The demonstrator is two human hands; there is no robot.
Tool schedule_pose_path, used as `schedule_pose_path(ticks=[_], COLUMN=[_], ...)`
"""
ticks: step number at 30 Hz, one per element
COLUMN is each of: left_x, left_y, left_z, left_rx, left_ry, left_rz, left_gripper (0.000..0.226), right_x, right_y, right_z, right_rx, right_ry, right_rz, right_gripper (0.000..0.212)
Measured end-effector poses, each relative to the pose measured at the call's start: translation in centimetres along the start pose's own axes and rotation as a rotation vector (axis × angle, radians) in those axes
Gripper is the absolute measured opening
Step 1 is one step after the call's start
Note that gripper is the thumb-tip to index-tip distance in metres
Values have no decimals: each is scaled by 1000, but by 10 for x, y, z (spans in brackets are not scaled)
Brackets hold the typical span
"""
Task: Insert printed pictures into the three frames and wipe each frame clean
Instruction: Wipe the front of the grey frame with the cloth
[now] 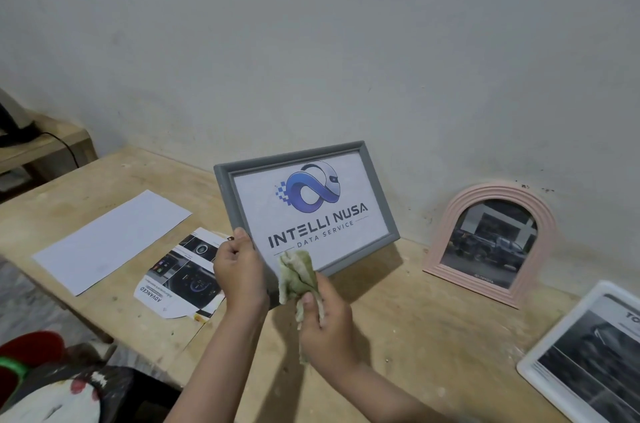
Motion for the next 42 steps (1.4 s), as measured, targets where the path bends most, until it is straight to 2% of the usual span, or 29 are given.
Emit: schedule_pose_path(ticks=[3, 9, 12, 16, 19, 22, 24, 26, 28, 29, 32, 34, 37, 42], left_x=[5, 9, 10, 7, 3, -3, -6, -9, -10, -7, 5, 3, -4, -5], left_y=[-1, -3, -6, -6, -1, 3, 4, 4, 2, 1, 1, 2, 4, -1], left_z=[-1, 6, -1, 1, 12, 22, 24, 26, 27, 24, 9, 6, 7, 1], left_rx=[32, 75, 79, 138, 168, 221, 246, 243, 253, 271, 373, 417, 456, 437], left_ry=[-50, -143, -114, -78, -19, 149, 263, 329, 364, 336, 157, 55, -67, -177], left_rz=[47, 112, 89, 50, -12, -135, -209, -240, -196, -139, 102, 231, 343, 334], left_gripper=[38, 39, 37, 34, 35, 37, 41, 44, 44, 46, 72, 77, 72, 58], right_x=[4, 6, 10, 32, 59, 63, 52, 46, 44, 43, 35, 28, 21, 13], right_y=[2, -2, -21, -39, -38, -21, -7, 1, 4, 6, 9, 10, 11, 12], right_z=[3, -7, -38, -90, -123, -142, -146, -142, -132, -125, -107, -93, -75, -56], right_rx=[64, 174, 153, 101, 99, 189, 279, 278, 253, 257, 313, 373, 437, 491], right_ry=[117, 494, 560, 320, -44, -432, -567, -603, -636, -642, -612, -619, -630, -584], right_rz=[-155, -580, -612, -318, -8, 282, 438, 509, 518, 511, 461, 440, 399, 342], right_gripper=[34, 28, 21, 25, 28, 47, 63, 72, 71, 69, 72, 71, 64, 60])
Point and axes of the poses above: each hand's wrist, its own z-axis away from the middle knuckle, its own y-axis out of the palm, x = y × z, the point moved 3 cm from there along -z, towards the middle knuckle, and after that the axes turned 6 degrees about -y, right-handed, at the moved point
